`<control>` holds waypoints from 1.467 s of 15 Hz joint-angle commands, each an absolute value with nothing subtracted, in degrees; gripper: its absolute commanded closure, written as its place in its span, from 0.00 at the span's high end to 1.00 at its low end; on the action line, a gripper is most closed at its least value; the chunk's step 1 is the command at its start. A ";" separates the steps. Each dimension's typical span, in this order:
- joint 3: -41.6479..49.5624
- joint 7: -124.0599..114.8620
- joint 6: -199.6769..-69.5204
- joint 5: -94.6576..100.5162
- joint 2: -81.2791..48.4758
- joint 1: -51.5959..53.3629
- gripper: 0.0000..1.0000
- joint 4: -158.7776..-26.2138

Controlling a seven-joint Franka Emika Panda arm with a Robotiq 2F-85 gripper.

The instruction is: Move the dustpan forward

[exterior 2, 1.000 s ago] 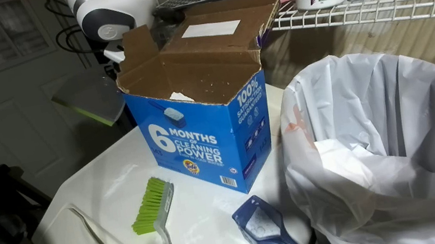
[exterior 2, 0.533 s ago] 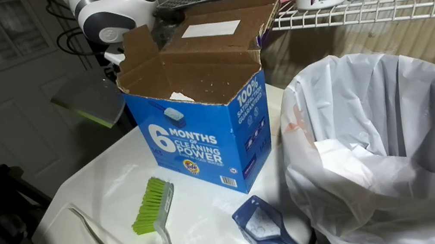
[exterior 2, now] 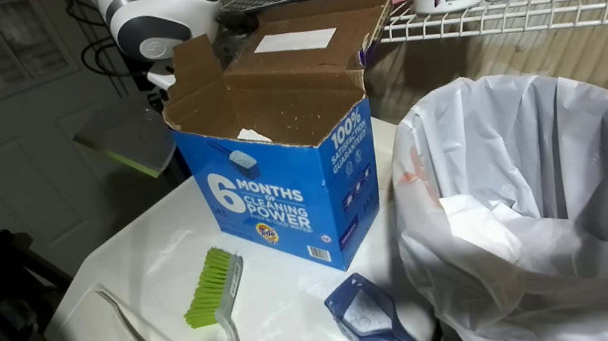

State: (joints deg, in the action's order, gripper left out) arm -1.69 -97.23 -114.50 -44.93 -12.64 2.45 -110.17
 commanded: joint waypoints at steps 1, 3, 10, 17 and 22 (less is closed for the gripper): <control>-1.41 -96.98 -115.00 -47.74 -13.58 2.06 0.02 -108.75; -1.34 -96.93 -115.10 -48.15 -13.59 2.02 0.02 -108.80; -1.29 -93.51 -116.38 -51.04 -12.90 1.53 0.02 -110.46; -1.31 -87.63 -118.28 -52.89 -12.98 1.37 0.02 -111.52; -1.07 -83.72 -117.79 -53.29 -13.91 0.90 0.02 -111.12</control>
